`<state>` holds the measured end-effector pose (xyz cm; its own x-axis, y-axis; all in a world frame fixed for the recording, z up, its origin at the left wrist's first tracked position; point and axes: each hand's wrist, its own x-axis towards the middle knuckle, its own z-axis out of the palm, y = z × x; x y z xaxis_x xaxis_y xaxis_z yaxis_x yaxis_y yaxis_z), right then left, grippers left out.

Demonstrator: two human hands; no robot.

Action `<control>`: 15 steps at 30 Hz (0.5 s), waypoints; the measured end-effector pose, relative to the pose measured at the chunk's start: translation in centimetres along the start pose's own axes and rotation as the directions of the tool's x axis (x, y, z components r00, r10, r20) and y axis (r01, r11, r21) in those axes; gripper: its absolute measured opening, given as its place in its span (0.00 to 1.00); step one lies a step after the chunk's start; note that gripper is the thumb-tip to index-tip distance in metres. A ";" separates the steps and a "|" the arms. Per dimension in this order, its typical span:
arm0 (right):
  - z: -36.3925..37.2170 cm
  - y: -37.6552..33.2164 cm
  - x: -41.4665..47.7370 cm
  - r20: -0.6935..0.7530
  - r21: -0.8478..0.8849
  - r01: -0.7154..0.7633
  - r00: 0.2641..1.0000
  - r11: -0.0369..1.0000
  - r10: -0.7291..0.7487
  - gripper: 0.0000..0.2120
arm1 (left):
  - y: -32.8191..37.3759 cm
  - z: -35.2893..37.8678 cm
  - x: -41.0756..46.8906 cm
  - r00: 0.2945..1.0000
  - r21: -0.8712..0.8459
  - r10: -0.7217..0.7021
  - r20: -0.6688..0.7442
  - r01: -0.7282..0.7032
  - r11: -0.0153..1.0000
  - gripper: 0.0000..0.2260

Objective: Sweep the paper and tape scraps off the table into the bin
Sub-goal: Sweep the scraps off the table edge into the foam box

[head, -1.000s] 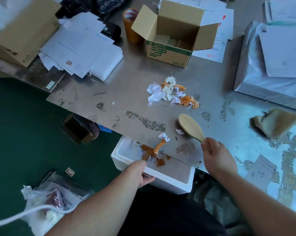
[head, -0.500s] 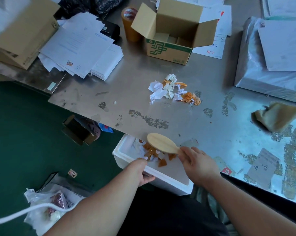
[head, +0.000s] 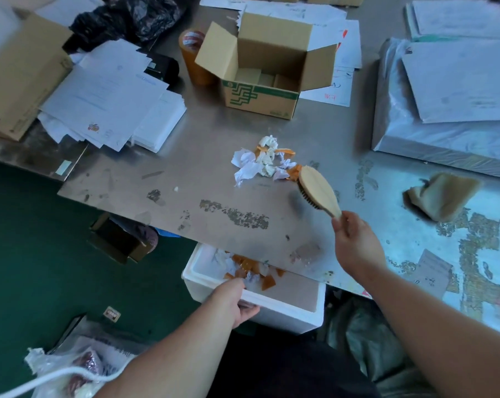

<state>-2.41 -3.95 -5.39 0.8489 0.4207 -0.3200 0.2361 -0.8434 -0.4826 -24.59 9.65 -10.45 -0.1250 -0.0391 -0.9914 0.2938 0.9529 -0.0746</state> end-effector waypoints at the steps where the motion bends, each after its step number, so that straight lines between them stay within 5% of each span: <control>1: -0.4 0.1 1.0 -0.022 0.003 -0.016 1.000 1.000 0.016 0.12 | 0.0 0.2 -0.2 1.000 -0.014 -0.003 0.001 0.003 1.000 0.14; 15: -2.4 1.1 8.1 0.050 -0.035 -0.020 0.999 0.999 0.022 0.11 | 0.4 1.9 -1.0 0.997 -0.070 -0.058 -0.049 0.054 0.996 0.15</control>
<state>5.84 -2.22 -6.56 0.8293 0.4182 -0.3708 0.2351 -0.8629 -0.4473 -22.57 9.52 -9.73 -0.1877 -0.0796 -0.9790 0.2197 0.9681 -0.1208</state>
